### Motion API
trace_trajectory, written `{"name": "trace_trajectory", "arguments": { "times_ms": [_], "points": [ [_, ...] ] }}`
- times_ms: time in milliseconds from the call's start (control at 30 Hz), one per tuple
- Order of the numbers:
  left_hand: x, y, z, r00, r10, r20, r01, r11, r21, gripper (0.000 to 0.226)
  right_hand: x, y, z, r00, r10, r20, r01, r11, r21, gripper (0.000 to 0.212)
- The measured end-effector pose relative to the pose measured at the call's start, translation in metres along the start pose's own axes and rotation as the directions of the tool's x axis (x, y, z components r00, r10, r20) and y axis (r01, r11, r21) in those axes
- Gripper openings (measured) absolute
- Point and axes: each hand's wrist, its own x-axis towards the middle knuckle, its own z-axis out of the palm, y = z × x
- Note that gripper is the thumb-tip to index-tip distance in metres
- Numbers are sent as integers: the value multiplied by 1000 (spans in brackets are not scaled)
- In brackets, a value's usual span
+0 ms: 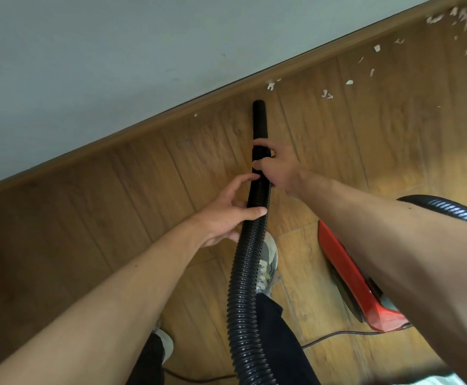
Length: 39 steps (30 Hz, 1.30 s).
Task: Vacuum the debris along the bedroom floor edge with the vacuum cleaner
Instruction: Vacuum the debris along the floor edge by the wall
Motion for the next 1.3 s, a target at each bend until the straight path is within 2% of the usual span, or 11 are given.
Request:
{"name": "trace_trajectory", "arguments": {
  "times_ms": [333,667,833,1067,1300],
  "points": [
    [-19,-11,-17,1000,-10,-5,10,999,-48,64,-10,-9,30,999,41,34,-41,999,6,54],
    [-48,-50,-79,990,27,-140,-52,983,-176,65,-11,-33,120,988,-26,150,38,997,-74,59],
    [-61,-66,-101,983,21,-182,-50,986,-157,62,-12,-30,151,983,-48,179,59,997,-56,57],
    [-52,-66,-89,987,28,-159,-58,981,-184,65,-8,-23,140,981,-67,184,83,993,-82,57],
    [-30,-55,-59,994,38,-107,-58,979,-194,59,-7,-26,101,980,-75,183,108,978,-180,56]
  ]
}}
